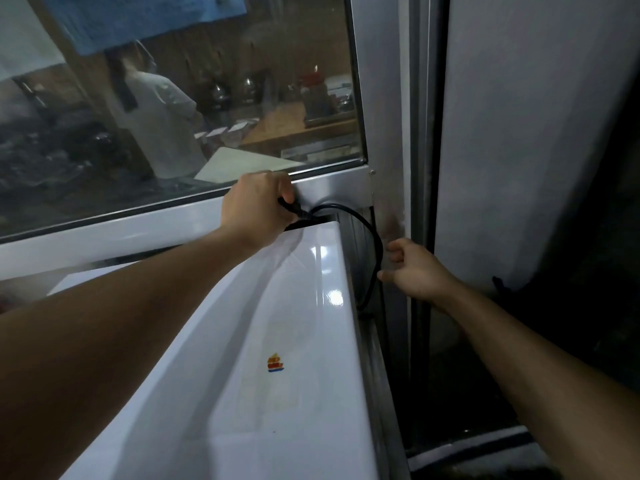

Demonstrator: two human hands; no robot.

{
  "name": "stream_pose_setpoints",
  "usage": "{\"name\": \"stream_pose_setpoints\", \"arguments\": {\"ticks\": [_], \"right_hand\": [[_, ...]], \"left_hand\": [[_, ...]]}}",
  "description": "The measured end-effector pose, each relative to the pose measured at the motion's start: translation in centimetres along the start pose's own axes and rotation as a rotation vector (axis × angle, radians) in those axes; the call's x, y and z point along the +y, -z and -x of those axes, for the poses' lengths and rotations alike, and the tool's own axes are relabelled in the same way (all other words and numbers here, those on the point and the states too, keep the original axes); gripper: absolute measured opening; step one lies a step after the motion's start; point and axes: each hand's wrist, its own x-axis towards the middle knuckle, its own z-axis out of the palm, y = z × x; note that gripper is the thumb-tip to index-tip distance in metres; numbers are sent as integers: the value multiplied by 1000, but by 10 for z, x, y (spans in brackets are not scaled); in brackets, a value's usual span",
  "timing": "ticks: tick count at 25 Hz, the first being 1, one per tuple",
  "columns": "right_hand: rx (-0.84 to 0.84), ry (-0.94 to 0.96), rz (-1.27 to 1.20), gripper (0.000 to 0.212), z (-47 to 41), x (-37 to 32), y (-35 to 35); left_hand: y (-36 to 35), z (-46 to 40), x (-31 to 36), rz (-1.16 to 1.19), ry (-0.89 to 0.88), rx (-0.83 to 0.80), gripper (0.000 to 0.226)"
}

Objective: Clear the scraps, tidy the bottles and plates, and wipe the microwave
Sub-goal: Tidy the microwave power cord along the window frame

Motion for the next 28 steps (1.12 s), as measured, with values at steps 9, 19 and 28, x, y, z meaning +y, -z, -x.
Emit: {"name": "stream_pose_setpoints", "arguments": {"ticks": [9,19,28], "right_hand": [[93,160,228,67,12,-29,16],[76,158,203,67,16,-40,8],[79,152,190,70,16,-41,7]], "left_hand": [[6,-1,-3,41,12,-25,15],[-2,6,-17,-143,-64,-44,13],[0,9,-22,-143,-96,-83,17]]}}
